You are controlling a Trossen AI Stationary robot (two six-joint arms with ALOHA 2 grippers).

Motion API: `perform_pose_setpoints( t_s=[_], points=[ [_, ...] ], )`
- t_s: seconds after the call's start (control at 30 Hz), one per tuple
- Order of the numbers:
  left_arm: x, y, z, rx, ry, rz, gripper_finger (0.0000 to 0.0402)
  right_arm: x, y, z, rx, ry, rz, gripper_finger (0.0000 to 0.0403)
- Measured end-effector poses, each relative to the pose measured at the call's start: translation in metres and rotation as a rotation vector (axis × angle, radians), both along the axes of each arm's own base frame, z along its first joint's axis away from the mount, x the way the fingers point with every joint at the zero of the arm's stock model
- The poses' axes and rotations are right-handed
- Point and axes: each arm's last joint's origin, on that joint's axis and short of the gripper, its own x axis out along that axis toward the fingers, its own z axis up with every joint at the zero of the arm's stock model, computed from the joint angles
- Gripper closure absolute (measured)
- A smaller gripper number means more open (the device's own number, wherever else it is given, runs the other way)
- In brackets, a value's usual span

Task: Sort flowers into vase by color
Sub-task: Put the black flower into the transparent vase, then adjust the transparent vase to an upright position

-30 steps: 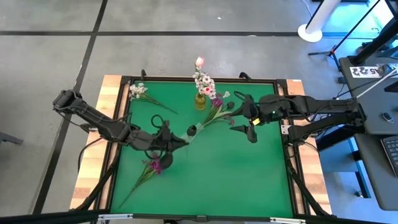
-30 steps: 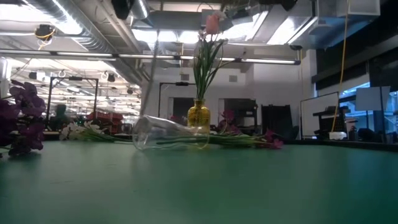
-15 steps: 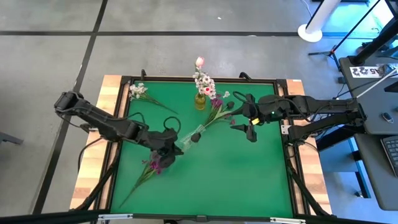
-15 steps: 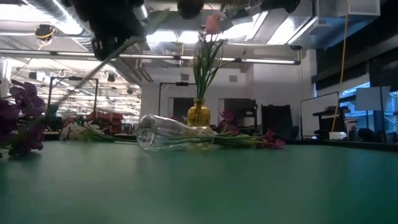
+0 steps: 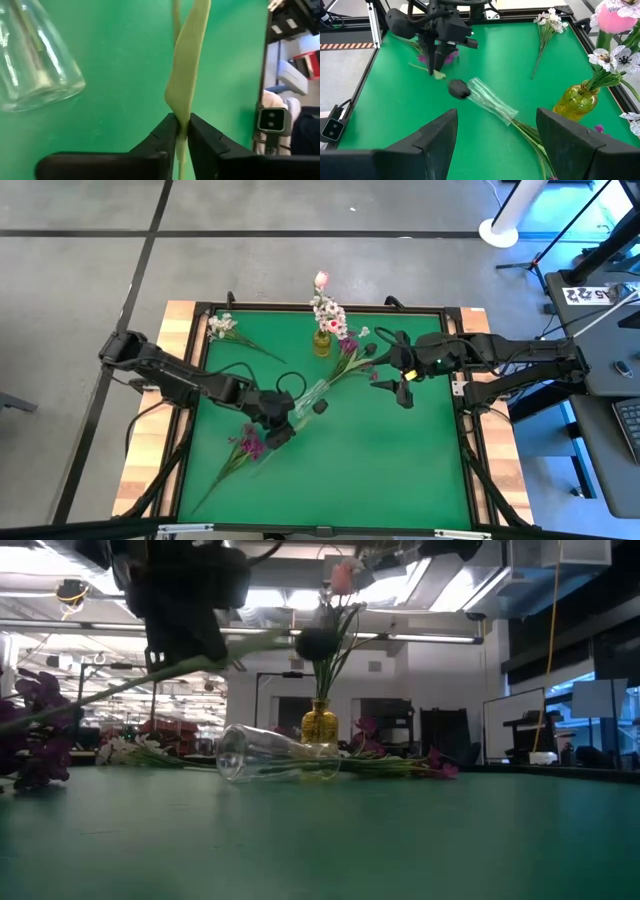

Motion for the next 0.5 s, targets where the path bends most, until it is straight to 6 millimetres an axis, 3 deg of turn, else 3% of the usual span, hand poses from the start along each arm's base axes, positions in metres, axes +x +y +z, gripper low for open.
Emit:
perform_pose_setpoints(
  t_s=[0.5],
  points=[
    [0.0002, -0.005, -0.0017, 0.011, -0.004, -0.028, 0.0285, 0.0, 0.0001, -0.0002, 0.0, 0.002, 0.002, 0.0134]
  ],
)
